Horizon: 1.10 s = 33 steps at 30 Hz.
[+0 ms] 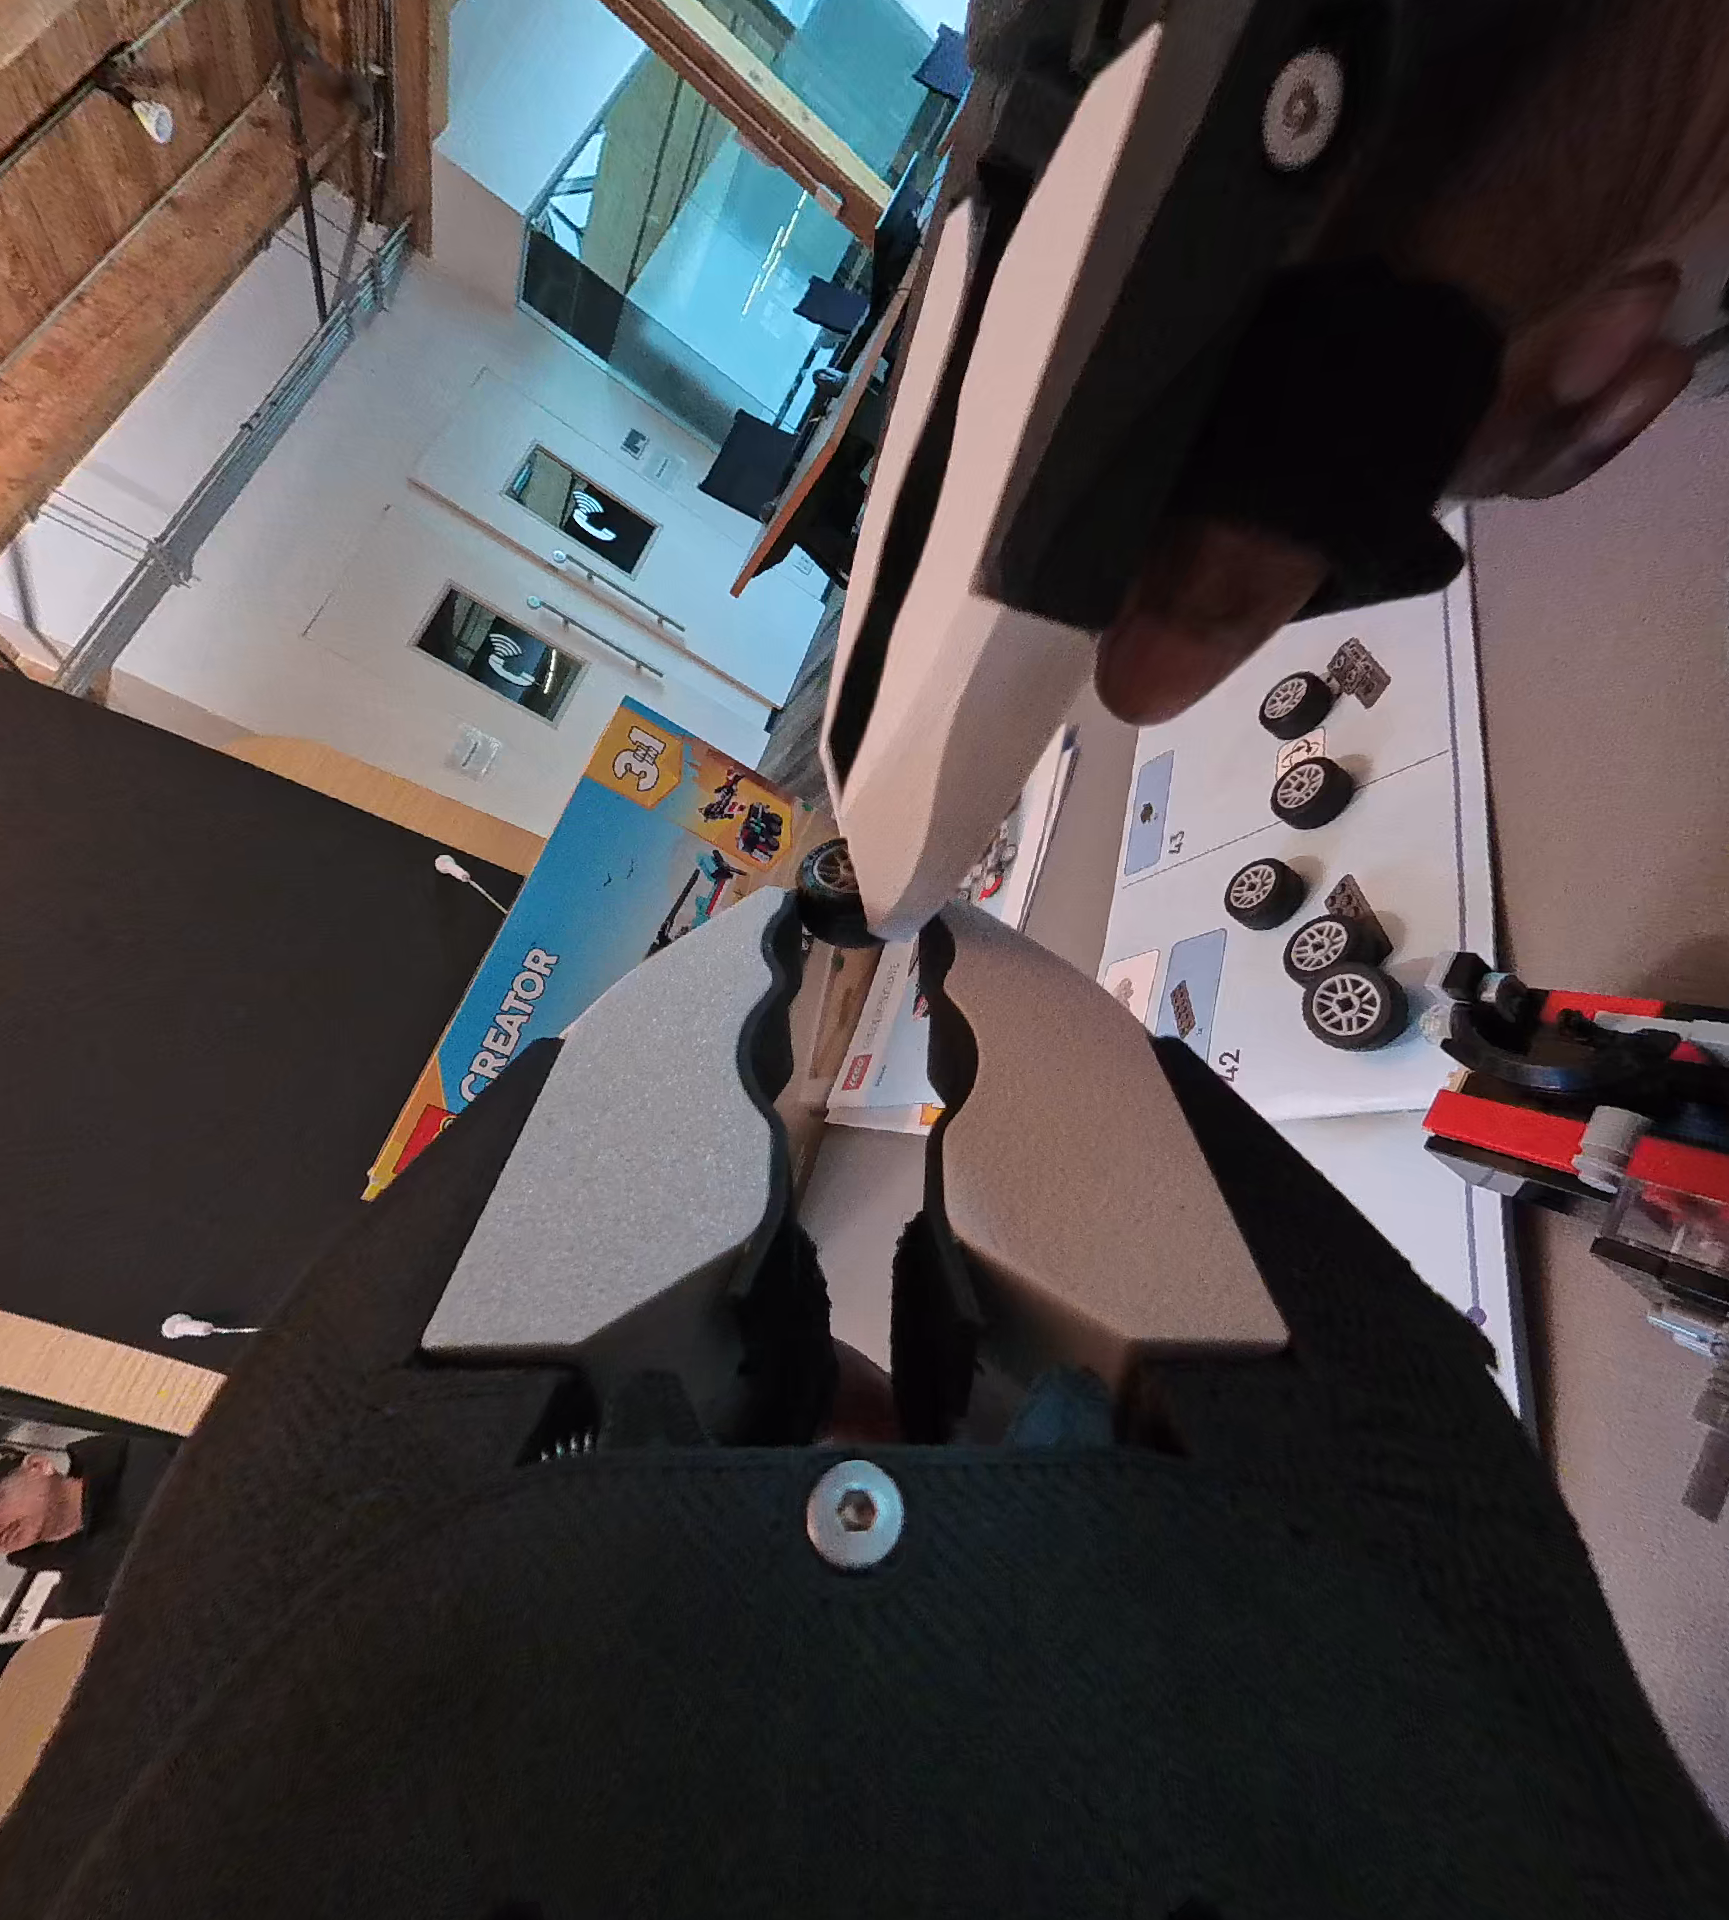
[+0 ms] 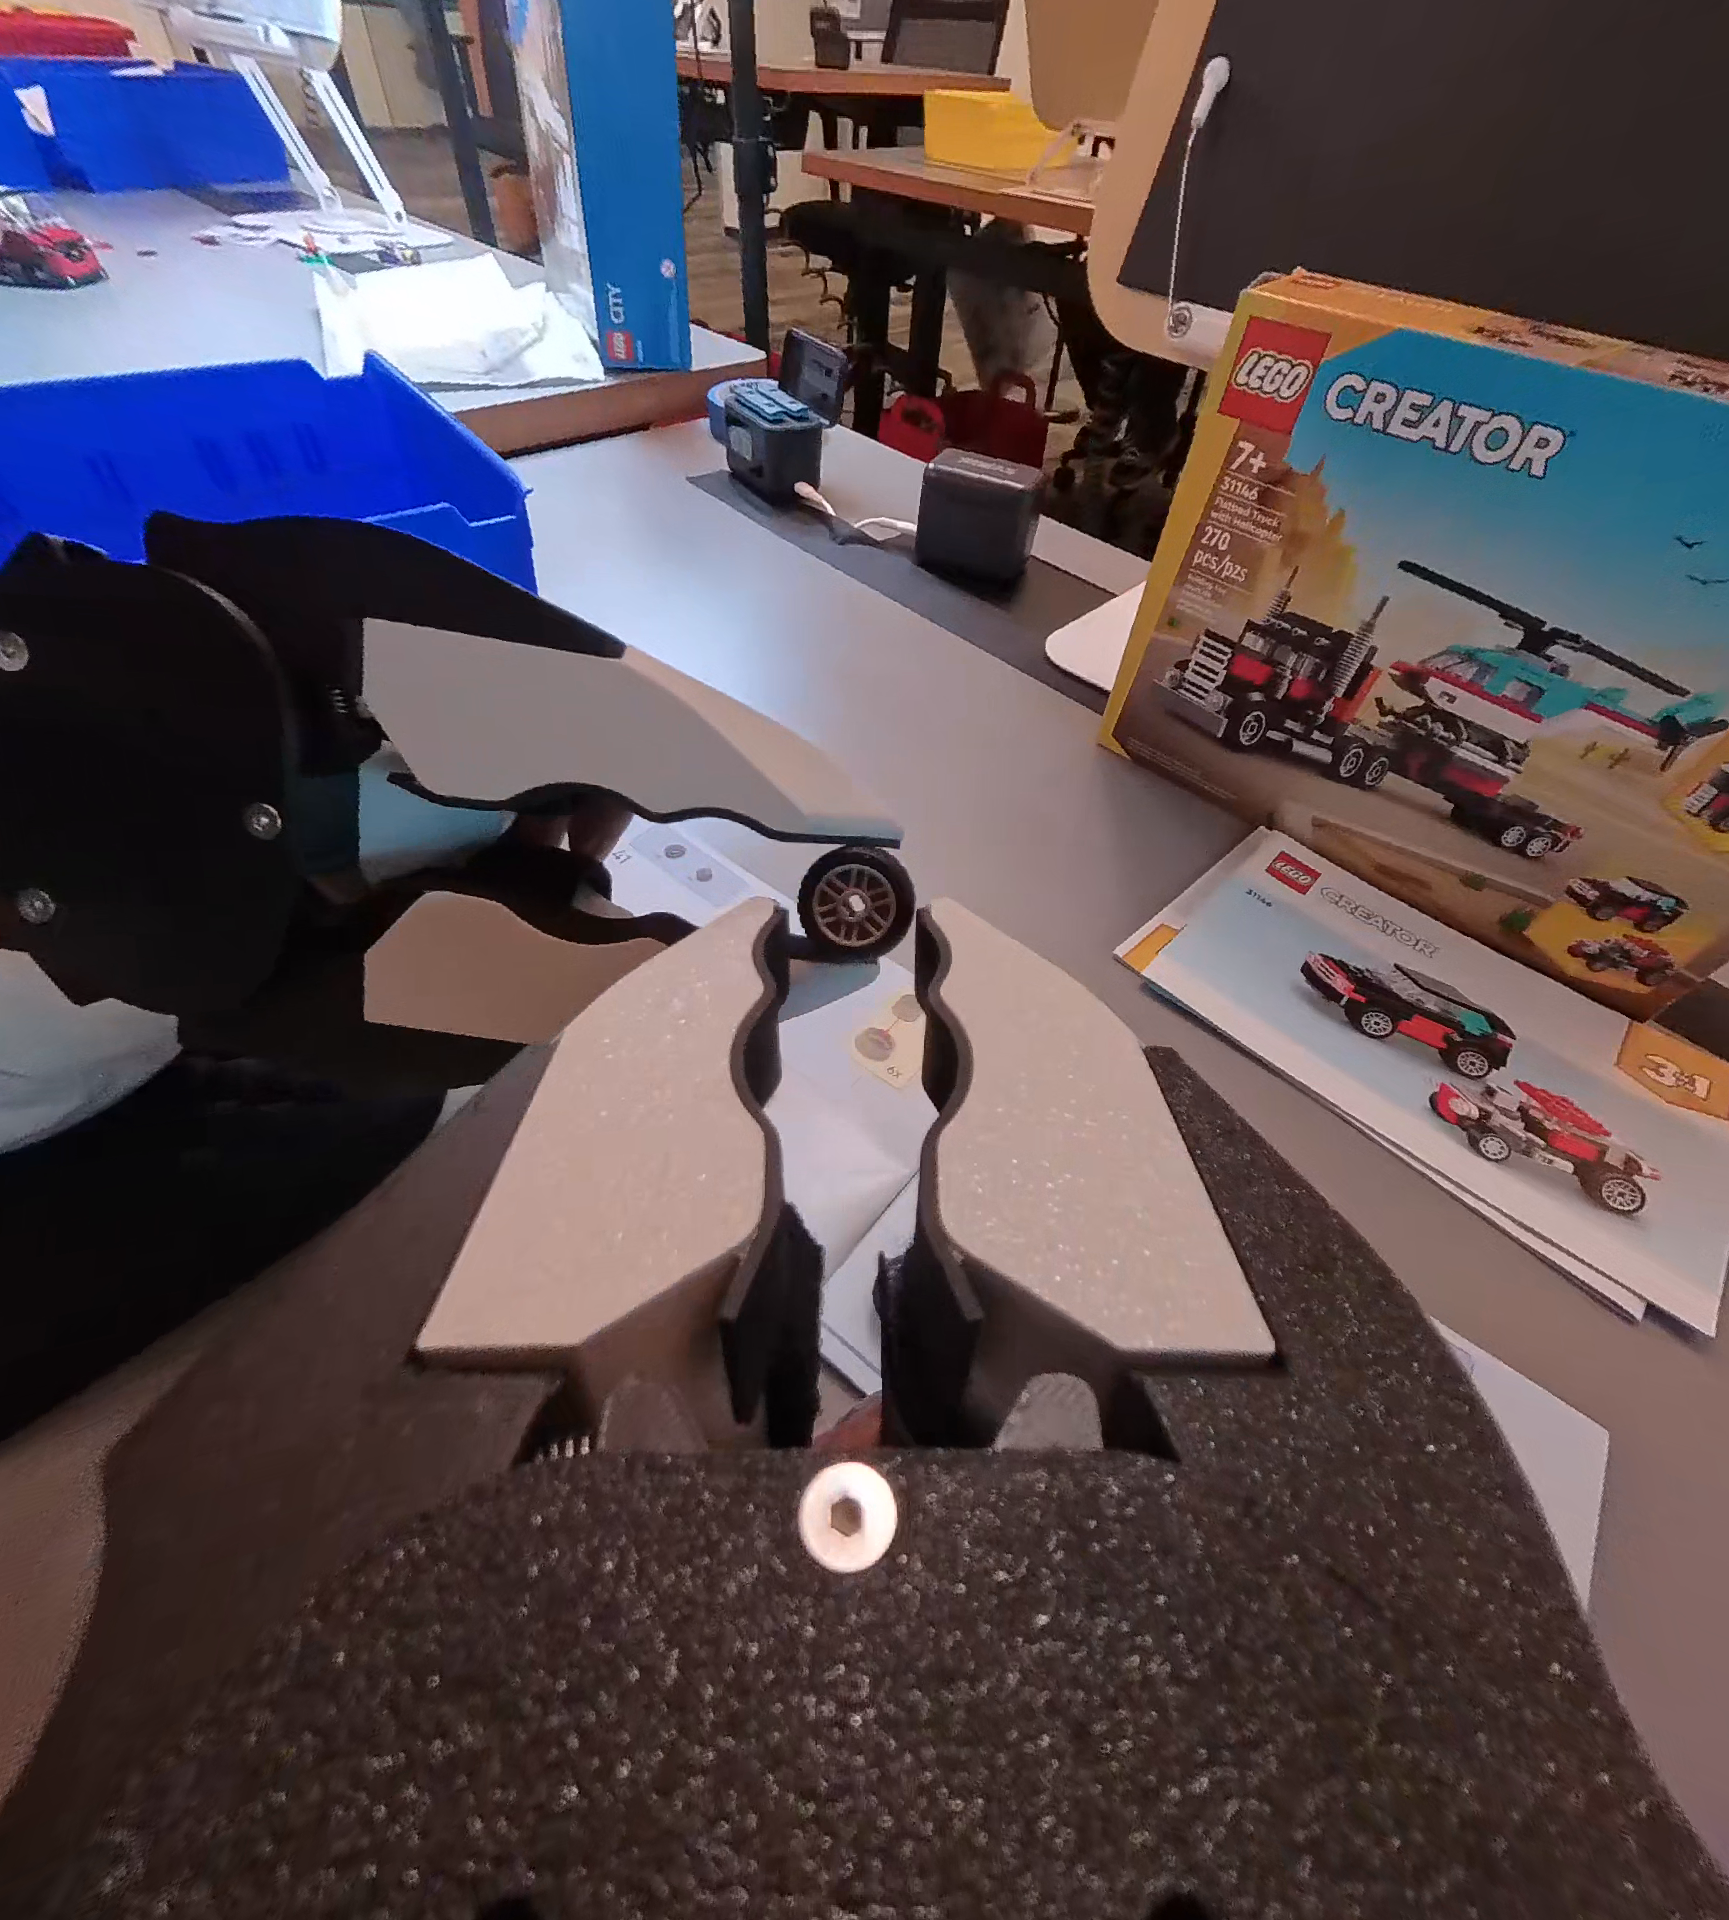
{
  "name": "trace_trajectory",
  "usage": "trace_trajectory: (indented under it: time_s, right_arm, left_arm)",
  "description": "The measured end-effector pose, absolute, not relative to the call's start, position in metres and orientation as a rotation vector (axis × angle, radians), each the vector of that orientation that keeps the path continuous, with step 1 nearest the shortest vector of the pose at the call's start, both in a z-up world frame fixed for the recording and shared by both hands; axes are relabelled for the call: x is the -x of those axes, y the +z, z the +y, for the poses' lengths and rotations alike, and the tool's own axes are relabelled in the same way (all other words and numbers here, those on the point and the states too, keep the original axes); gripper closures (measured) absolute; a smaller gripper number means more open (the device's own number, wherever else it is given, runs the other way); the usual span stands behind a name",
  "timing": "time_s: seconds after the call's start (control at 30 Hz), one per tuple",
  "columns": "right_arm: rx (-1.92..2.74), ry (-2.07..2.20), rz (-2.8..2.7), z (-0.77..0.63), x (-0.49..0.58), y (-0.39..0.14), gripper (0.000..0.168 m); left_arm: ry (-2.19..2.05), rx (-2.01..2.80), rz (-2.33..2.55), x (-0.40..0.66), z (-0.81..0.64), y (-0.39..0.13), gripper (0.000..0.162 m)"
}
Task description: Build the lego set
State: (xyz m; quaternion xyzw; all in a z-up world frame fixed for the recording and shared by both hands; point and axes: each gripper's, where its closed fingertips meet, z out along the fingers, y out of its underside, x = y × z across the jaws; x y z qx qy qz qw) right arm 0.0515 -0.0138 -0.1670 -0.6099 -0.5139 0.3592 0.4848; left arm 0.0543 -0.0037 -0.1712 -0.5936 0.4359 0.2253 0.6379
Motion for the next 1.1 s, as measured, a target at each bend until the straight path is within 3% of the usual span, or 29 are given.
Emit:
trace_trajectory:
  time_s: [0.33,0.5,0.6,0.83,1.1]
  right_arm:
    - [1.475,0.824,-1.282,-0.012,-0.054,-0.17,0.147]
    - [1.591,0.917,-1.451,-0.016,-0.082,-0.191,0.147]
    - [1.761,0.926,-1.618,-0.028,-0.103,-0.223,0.148]
    - [1.859,0.857,-1.778,-0.048,-0.104,-0.258,0.148]
    - [1.898,0.841,-1.808,-0.049,-0.101,-0.265,0.148]
  left_arm:
    - [0.458,1.388,1.015,-0.056,-0.003,-0.177,0.14]
    - [-0.302,1.777,1.1,-0.068,-0.03,-0.222,0.119]
    - [-0.675,1.89,1.037,-0.069,-0.045,-0.235,0.129]
    - [-0.649,2.052,1.092,-0.074,-0.047,-0.27,0.14]
    - [-0.708,2.066,1.097,-0.074,-0.051,-0.278,0.145]
